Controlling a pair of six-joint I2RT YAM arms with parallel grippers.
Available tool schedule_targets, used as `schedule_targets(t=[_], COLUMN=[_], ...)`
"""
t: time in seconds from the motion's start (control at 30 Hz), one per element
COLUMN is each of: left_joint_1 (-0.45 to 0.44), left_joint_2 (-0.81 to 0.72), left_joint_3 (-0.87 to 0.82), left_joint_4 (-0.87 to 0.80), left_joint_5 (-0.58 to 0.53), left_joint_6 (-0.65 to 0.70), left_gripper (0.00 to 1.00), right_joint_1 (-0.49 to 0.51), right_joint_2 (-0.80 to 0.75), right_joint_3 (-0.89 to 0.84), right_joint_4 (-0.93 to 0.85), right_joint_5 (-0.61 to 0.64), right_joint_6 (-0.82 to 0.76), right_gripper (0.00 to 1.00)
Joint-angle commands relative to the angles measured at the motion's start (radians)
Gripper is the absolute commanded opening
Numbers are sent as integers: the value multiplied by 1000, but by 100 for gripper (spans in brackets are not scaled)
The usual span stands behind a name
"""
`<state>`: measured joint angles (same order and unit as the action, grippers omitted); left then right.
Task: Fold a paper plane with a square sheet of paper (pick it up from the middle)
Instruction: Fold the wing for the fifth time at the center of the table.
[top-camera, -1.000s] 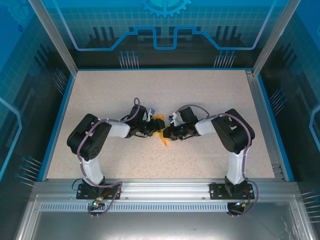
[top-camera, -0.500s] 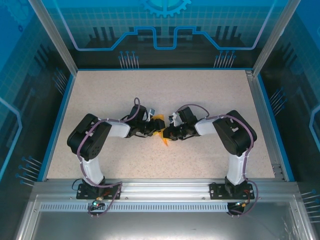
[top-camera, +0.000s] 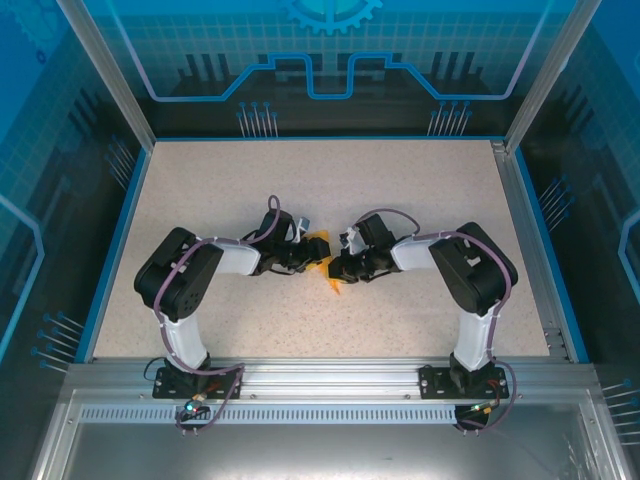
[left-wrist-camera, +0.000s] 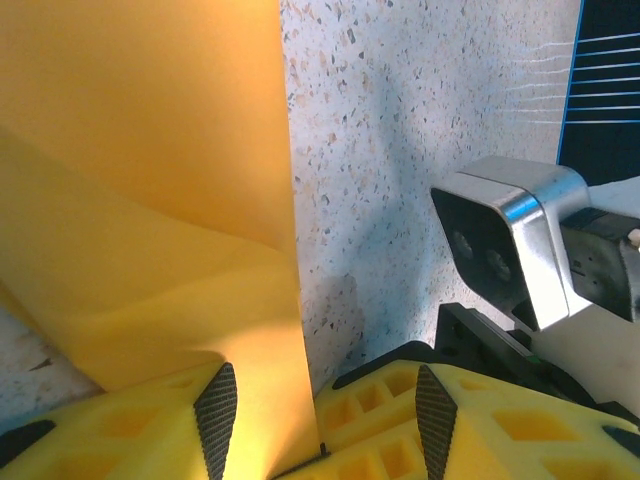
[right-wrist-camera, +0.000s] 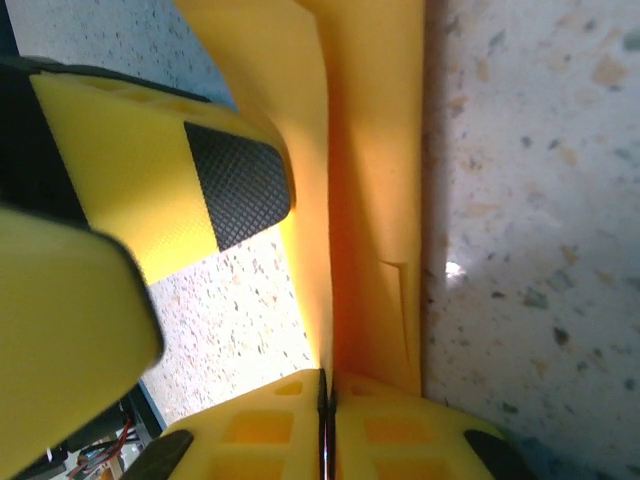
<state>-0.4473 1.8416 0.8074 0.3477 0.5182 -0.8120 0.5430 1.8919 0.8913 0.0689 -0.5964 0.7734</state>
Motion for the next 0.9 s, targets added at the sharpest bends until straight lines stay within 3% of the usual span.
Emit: schedule_targets(t=[0.0, 0.3, 0.53, 0.87], left_joint_1=[-6, -6, -6, -5], left_joint_2=[45, 57, 64, 71], left_joint_3=[7, 18, 22, 29], left_joint_4=[-33, -43, -55, -75], left_joint_5=[-4, 3, 2, -1], left_joint_6=[27, 29, 30, 34], left_gripper=[54, 54, 53, 53], right_joint_1=[13, 17, 14, 12], right_joint_2=[-29, -25, 3, -43], right_joint_3=[-17, 8, 10, 10], right_joint_4=[-102, -132, -141, -166], right_joint_5=[20, 23, 26, 18], right_joint_6=[-18, -37, -43, -46], right_gripper=[12, 14, 6, 14])
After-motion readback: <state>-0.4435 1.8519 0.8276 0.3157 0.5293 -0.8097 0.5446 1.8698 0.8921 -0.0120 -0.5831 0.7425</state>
